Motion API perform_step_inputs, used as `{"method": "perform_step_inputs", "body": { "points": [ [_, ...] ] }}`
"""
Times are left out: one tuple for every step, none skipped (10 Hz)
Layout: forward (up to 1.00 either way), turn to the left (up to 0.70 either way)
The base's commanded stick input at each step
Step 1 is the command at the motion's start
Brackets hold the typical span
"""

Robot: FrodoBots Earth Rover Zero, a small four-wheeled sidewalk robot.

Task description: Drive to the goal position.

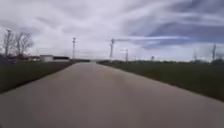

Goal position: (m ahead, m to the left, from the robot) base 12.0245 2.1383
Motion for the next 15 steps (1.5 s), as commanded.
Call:
{"method": "perform_step_inputs", "body": {
  "points": [
    [1.00, 0.26],
    [1.00, 0.35],
    [1.00, 0.21],
    [1.00, 0.01],
    [1.00, 0.00],
    [1.00, 0.00],
    [1.00, 0.00],
    [1.00, 0.00],
    [1.00, 0.00],
    [1.00, 0.00],
    [1.00, 0.00],
    [1.00, 0.00],
    [1.00, 0.01],
    [1.00, 0.11],
    [1.00, 0.32]
  ]
}}
